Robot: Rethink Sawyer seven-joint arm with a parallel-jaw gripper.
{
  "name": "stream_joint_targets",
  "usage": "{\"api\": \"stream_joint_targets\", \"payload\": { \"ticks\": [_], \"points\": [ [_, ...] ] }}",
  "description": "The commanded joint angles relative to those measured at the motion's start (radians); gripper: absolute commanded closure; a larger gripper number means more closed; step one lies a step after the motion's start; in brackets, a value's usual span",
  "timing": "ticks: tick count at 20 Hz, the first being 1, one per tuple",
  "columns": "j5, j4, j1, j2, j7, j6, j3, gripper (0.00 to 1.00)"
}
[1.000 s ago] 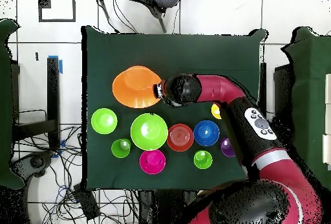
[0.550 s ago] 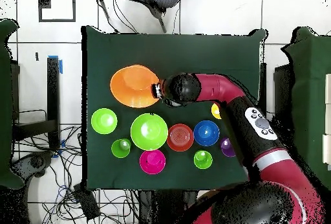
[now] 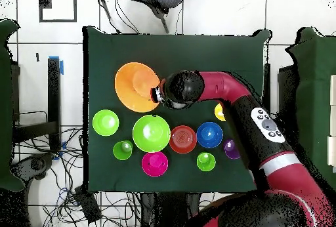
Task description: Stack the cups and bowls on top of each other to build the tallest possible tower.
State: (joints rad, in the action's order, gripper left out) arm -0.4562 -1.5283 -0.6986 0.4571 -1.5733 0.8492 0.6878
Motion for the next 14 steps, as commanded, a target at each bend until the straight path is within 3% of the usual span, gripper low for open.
{"api": "stream_joint_targets", "payload": {
  "ticks": [1, 8, 14],
  "points": [
    [0.006, -0.011, -0.016, 0.03, 0.235, 0.15, 0.065, 1.0],
    [-0.057, 0.0, -0.01, 0.126, 0.234, 0.152, 0.067, 1.0],
    [-0.108, -0.034, 0.013, 0.27, 0.213, 0.13, 0.048, 1.0]
  ]
}}
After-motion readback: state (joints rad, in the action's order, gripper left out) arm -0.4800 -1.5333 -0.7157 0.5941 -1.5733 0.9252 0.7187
